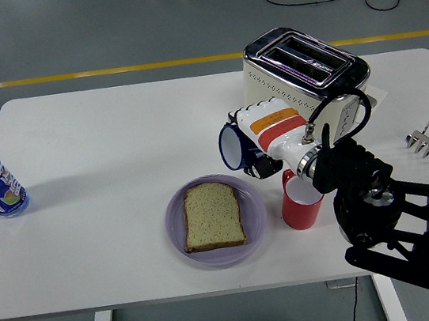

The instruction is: Pick up the cup,pour liquid into bread,place the cup on the desk

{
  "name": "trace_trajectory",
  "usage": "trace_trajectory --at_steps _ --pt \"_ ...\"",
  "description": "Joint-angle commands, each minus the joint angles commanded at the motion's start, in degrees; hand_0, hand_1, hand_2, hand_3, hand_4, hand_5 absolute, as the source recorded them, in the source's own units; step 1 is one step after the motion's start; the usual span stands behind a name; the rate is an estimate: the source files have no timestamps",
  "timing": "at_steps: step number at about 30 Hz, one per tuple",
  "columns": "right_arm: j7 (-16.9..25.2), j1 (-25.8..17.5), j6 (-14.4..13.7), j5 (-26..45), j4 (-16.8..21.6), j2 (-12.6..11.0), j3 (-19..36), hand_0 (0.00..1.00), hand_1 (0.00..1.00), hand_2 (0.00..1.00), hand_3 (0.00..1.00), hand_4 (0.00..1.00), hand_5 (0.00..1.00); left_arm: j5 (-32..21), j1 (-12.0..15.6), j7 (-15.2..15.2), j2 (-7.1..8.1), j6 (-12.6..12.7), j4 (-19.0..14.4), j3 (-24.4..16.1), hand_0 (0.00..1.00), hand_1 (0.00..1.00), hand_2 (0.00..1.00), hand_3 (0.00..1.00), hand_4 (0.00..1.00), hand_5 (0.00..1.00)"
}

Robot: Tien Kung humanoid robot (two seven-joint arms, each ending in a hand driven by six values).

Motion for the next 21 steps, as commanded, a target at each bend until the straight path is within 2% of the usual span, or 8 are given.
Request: trace_trajectory --at_steps 5,21 --pt "0.0 2.49 0.16 -4.28 -1.76 1.37 -3.79 0.428 0.398 0.567 0.552 0.629 0.002 -0.18 0.14 -0.01 -0.04 0.03 0.02 0.16 0.645 0.6 0.589 0.527 0.299 0.762" --pt "0.0 9.14 1.45 -8.94 -6.2 4.73 -14.92 0.443 0.418 0.568 0.555 0.618 0.002 -0.5 0.3 -0.1 0.04 0.18 0.05 0.37 0.648 0.591 0.588 0.527 0.299 0.758"
